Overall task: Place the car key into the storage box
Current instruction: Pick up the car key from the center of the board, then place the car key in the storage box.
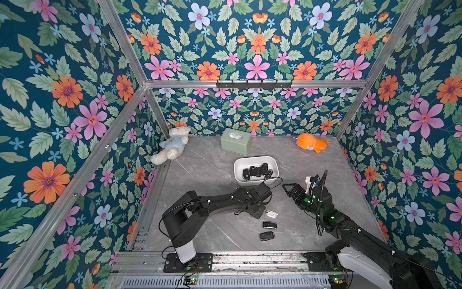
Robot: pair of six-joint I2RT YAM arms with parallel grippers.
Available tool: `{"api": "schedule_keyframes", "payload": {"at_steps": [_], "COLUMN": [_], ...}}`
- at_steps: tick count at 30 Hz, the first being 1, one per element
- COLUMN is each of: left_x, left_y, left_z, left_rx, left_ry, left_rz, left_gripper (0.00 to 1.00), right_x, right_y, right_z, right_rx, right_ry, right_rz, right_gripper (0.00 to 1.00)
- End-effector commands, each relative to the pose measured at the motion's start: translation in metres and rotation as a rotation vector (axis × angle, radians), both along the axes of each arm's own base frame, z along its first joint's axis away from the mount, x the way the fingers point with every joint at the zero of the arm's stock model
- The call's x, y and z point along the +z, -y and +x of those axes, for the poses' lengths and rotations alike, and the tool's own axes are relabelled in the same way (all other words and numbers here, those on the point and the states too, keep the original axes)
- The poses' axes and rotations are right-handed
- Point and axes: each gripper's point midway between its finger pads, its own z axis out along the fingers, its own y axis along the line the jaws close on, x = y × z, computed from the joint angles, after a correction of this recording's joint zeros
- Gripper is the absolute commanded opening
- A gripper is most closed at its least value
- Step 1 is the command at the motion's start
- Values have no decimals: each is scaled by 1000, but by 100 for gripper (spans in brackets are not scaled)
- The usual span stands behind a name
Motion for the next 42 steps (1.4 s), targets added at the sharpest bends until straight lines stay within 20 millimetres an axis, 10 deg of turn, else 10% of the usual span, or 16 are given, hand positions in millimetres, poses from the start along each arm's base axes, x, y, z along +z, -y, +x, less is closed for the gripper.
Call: {"api": "schedule_keyframes", "payload": {"at_steps": [1,12,25,42], "left_x": [11,65,134,91], "left_y": [-4,-4,0,4], "left_z": [5,41,132,216], "left_rx": [9,81,239,451], "left_ry": [38,124,254,192], "left_rz": [-13,-155,-374,-364], "left_gripper": [29,28,27,27], "right_x": [11,11,9,5], "right_y": [-5,-15,-26,-32], "right_z": [5,12,22,27], "right_rx": [5,33,53,64], "right_ry": [23,6,-17,-38], "right_rz": [35,48,73,81], "right_gripper": [99,99,99,99]}}
